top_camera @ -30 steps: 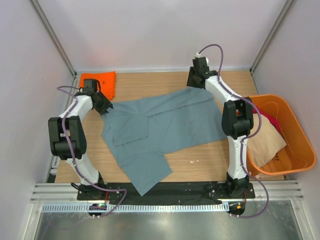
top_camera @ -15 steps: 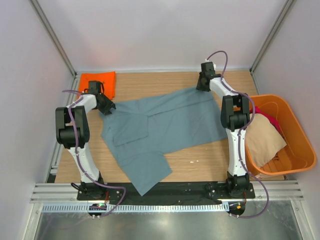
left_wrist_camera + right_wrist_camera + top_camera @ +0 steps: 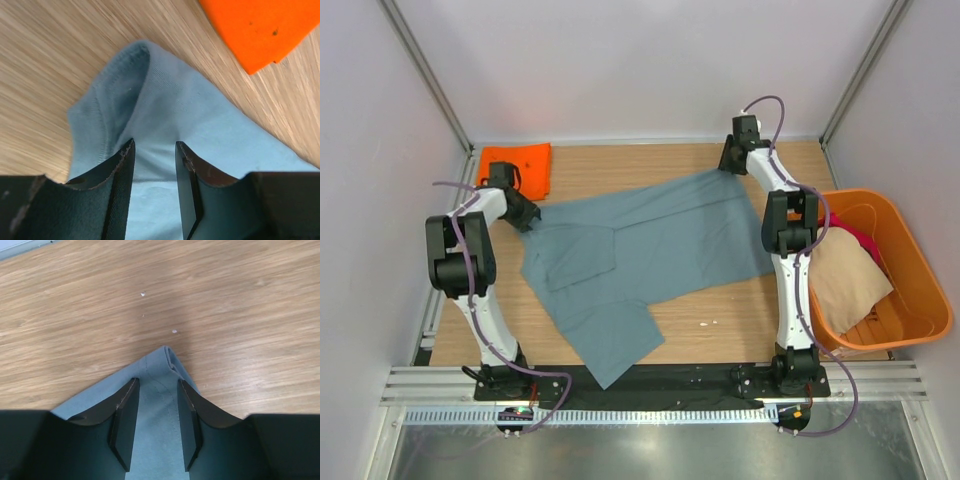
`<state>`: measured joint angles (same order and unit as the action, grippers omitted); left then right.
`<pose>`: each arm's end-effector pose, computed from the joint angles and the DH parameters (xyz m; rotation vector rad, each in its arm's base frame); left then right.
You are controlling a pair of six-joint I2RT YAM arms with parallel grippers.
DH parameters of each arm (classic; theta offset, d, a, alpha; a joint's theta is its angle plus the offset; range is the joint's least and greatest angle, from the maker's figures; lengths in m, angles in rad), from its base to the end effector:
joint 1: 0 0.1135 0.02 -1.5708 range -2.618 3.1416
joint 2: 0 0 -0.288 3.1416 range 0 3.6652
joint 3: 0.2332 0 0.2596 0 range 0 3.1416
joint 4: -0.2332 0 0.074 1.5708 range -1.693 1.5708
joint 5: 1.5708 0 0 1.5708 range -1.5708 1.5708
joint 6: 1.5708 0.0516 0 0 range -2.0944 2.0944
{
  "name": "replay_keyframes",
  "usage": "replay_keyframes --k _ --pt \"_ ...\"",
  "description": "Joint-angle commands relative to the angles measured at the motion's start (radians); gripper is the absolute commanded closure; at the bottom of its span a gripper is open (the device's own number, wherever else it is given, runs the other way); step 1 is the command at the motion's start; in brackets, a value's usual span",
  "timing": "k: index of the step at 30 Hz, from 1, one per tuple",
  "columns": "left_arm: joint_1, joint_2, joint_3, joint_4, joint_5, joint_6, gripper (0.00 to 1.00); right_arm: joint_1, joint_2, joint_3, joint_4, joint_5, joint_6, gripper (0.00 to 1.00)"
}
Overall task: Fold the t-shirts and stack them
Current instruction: Fold the tshirt
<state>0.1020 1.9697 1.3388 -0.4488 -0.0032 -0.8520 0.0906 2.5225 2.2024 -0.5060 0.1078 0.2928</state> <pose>0.4282 0.0440 0.1676 -1.2282 2.3743 -0.2414 0.5961 0.0486 0.1660 0.2914 2.3734 0.0513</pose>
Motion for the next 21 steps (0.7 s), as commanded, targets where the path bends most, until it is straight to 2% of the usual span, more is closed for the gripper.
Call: replay_keyframes --k 1,6,8,12,16,17,21 --pt "0.022 -0.055 0.034 -0.048 -0.095 0.068 0.59 -0.006 0.035 0.106 -0.092 -0.031 -0.004 0.57" --pt "0.013 -0.19 0.072 -0.108 -0.17 0.119 0.52 0.012 -0.046 0.152 -0.158 0.004 -0.014 0.5" --pt "-0.007 -0.228 0.063 -0.125 -0.184 0.142 0.5 0.015 -0.082 0.145 -0.201 0.044 -0.014 0.45" --pt "-0.068 -0.301 -0.015 -0.163 -0.173 0.137 0.48 0.02 -0.158 0.117 -0.325 0.061 -0.007 0.39" --pt "-0.163 -0.347 -0.121 -0.195 -0.161 0.094 0.48 0.055 -0.304 -0.091 -0.321 0.04 -0.015 0.37" --pt "-0.173 -0.348 -0.139 -0.194 -0.155 0.078 0.48 0.067 -0.374 -0.189 -0.301 0.033 -0.017 0.37" --pt "-0.183 -0.324 -0.223 -0.172 -0.126 0.054 0.48 0.118 -0.53 -0.394 -0.264 -0.014 -0.008 0.37"
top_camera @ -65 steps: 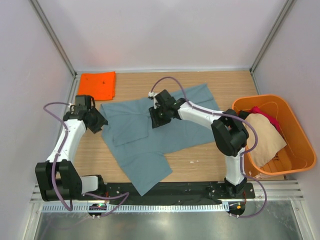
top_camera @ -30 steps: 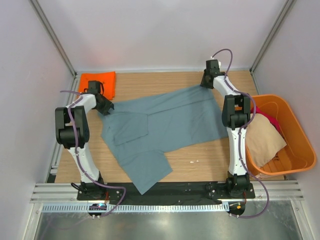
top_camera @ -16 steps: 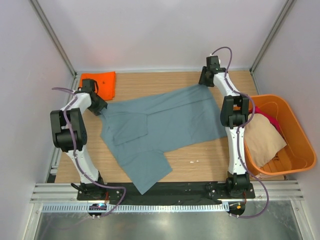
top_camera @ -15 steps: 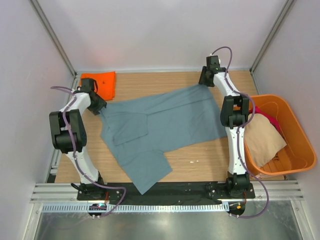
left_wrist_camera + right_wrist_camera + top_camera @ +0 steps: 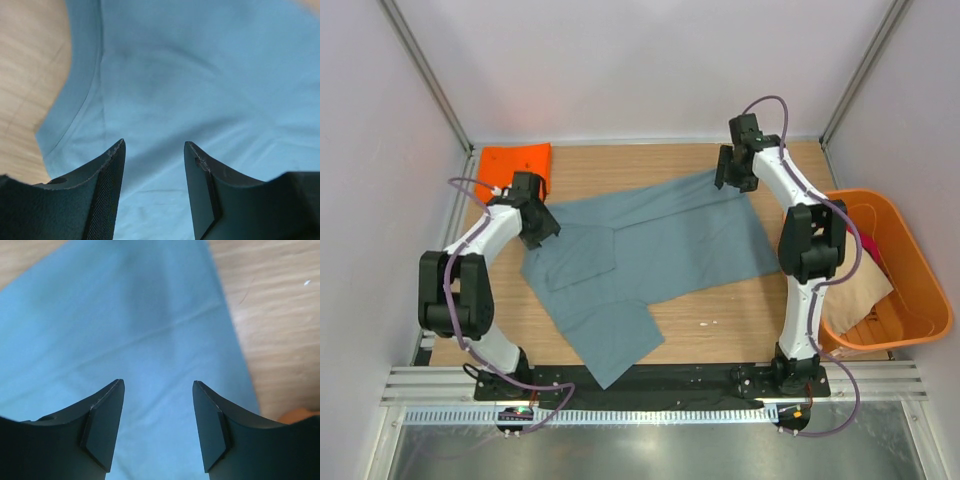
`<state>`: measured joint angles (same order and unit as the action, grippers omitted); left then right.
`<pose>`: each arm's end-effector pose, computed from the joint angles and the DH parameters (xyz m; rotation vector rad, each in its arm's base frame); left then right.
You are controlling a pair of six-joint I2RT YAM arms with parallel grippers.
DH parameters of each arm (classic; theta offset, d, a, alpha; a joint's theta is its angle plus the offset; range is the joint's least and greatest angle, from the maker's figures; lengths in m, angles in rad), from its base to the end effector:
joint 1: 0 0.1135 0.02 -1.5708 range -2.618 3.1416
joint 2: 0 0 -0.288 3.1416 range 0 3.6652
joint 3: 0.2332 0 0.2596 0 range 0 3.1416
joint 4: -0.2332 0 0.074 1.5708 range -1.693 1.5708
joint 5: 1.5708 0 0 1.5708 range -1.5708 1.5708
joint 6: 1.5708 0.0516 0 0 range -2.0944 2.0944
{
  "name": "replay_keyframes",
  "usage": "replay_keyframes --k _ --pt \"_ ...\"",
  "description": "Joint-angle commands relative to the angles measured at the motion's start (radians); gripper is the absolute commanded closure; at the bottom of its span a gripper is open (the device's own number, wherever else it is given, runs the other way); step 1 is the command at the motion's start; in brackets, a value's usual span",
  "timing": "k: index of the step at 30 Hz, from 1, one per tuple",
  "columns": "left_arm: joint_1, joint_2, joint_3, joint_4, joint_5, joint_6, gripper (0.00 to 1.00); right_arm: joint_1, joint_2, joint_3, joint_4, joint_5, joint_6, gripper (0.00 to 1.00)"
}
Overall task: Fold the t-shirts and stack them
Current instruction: Fold the tshirt
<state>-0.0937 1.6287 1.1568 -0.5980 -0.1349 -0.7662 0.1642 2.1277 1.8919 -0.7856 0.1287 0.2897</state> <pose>0.3481 -0.0257 0.2299 -0.9103 2.4668 -0.1189 0.4916 0.0747 0.2506 0.2084 2.5704 0.0016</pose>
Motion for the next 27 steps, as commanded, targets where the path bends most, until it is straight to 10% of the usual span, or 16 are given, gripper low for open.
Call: replay_keyframes --k 1,19,27 --pt "0.015 0.034 -0.052 -0.023 0.006 -0.024 0.48 0.069 -0.162 -0.12 0.026 -0.05 -0.001 0.37" --pt "0.209 0.273 0.153 -0.095 -0.048 0.251 0.47 0.166 -0.543 -0.694 0.048 -0.103 -0.015 0.37" --pt "0.18 0.009 0.126 -0.247 -0.11 0.171 0.44 0.143 -0.548 -0.74 0.048 -0.09 -0.006 0.37"
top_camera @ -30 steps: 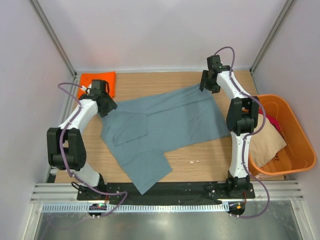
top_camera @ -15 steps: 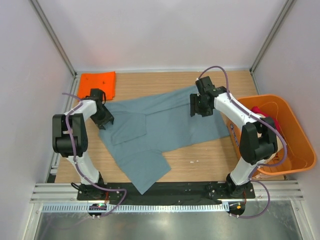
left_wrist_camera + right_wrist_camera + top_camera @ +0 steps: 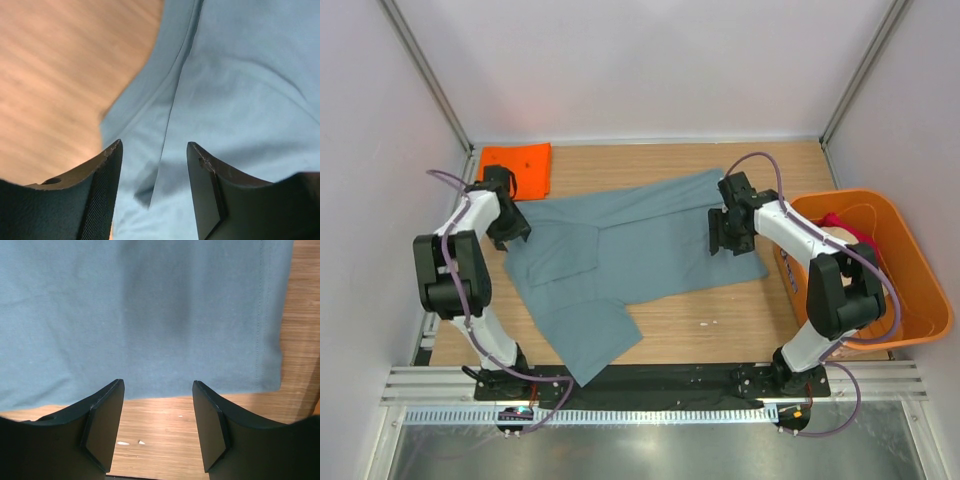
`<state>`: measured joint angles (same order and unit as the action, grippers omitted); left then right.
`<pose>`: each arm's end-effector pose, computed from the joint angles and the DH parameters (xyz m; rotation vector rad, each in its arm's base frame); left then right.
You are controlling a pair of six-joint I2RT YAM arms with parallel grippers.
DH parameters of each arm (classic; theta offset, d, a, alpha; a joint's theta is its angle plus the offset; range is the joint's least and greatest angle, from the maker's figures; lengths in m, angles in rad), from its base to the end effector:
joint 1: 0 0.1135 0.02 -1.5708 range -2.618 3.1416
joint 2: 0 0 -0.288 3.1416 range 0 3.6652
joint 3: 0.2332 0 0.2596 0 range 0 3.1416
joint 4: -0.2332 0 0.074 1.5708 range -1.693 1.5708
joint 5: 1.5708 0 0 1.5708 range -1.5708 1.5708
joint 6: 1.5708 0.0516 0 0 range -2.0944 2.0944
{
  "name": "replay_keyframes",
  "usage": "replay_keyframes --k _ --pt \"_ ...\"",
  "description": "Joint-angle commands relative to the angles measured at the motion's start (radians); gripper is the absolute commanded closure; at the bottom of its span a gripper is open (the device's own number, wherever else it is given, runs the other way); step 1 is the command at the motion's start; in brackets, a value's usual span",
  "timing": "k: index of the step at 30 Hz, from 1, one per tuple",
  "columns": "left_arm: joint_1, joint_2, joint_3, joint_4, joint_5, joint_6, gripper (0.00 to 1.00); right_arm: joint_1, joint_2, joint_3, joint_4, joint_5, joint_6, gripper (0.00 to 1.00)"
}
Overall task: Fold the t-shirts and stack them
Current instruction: Fold the tshirt
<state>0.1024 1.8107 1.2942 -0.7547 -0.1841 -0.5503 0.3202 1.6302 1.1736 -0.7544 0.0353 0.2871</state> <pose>0.3716 0.0477 0.2015 -0.9363 2.6446 0.1584 0.3180 0.1035 0.2260 -0.0371 2.7857 0.1046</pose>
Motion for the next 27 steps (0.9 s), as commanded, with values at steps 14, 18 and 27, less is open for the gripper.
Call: replay_keyframes --k 14,18,27 --pt "-0.504 -0.777 -0.573 -0.395 -0.086 -0.617 0.51 -0.027 -0.033 -0.052 0.029 0.015 0.064 0.37" --pt "-0.625 -0.792 -0.642 -0.39 -0.077 -0.714 0.51 -0.035 -0.038 -0.069 0.035 0.003 0.086 0.38" --pt "-0.638 -0.775 -0.726 -0.255 -0.123 -0.737 0.54 -0.064 -0.073 -0.091 0.033 -0.014 0.081 0.38"
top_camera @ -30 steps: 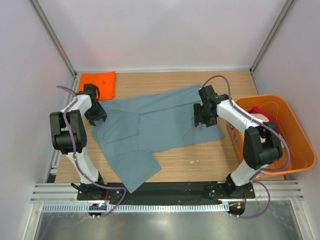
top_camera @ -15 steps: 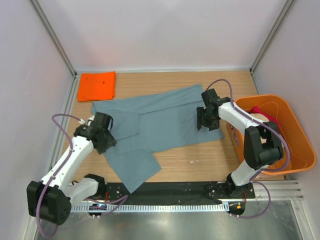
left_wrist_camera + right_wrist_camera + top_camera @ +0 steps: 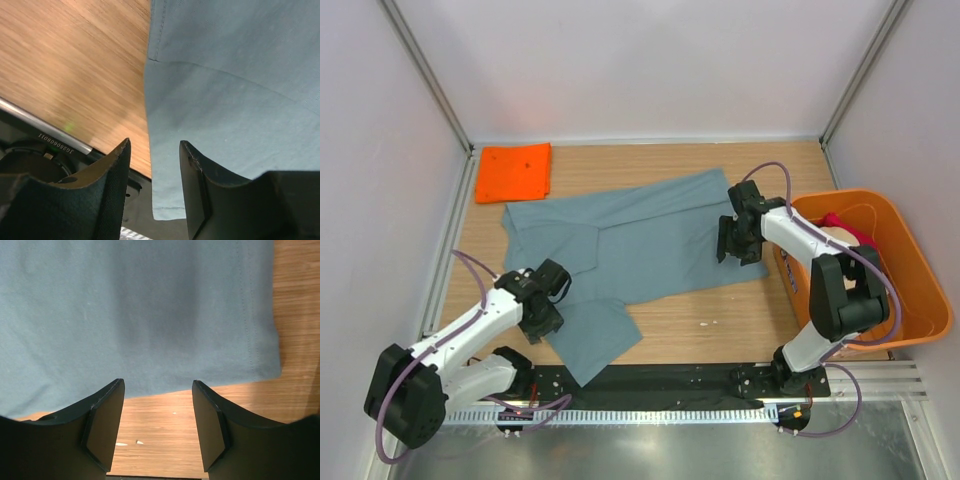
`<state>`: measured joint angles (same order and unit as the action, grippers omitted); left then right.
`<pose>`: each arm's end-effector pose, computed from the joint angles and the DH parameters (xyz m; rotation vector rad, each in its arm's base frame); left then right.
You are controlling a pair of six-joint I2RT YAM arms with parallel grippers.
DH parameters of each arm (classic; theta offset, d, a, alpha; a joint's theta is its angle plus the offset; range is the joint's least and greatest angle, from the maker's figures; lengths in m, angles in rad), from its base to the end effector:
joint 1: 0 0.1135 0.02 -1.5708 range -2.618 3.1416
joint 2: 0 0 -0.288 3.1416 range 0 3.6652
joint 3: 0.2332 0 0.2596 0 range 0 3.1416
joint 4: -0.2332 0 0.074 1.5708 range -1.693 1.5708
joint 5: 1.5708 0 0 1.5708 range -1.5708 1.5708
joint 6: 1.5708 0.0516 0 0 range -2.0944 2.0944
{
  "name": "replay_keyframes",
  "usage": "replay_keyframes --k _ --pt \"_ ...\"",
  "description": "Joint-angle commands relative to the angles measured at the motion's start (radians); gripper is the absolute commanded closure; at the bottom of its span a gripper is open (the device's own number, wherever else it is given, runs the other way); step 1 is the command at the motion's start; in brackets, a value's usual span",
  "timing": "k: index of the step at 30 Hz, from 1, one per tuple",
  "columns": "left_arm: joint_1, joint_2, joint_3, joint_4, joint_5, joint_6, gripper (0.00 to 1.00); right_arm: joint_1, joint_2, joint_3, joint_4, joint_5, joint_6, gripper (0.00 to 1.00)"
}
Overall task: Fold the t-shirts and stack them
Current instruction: Fold the tshirt
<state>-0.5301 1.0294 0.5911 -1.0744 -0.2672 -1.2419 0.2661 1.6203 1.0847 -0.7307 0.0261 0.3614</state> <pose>0.1216 -0.0555 0.1839 -1.0185 2.7075 0.1808 0.3088 0.0828 0.2040 0.1411 2.8388 0.0993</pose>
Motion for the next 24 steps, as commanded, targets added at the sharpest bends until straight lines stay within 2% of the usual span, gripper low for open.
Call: replay_keyframes --k 1,9,15,20,22,24 --pt "-0.005 0.014 -0.031 0.07 -0.023 -0.063 0.55 -0.01 -0.071 -0.005 0.01 0.0 0.007 0.38" --pt "-0.005 -0.02 -0.083 0.114 -0.104 -0.09 0.57 -0.03 -0.103 -0.034 0.011 0.003 0.005 0.38" --pt "-0.005 0.006 -0.091 0.137 -0.107 -0.088 0.58 -0.033 -0.109 -0.025 0.002 0.0 0.01 0.39" --pt "-0.005 0.018 -0.086 0.123 -0.115 -0.117 0.68 -0.038 -0.115 -0.003 -0.012 0.006 0.008 0.39" --pt "-0.005 0.009 -0.088 0.134 -0.132 -0.143 0.77 -0.036 -0.122 0.001 -0.015 0.008 0.007 0.39" --pt "-0.005 -0.008 -0.096 0.151 -0.145 -0.146 0.81 -0.038 -0.125 0.003 -0.022 0.008 0.007 0.39"
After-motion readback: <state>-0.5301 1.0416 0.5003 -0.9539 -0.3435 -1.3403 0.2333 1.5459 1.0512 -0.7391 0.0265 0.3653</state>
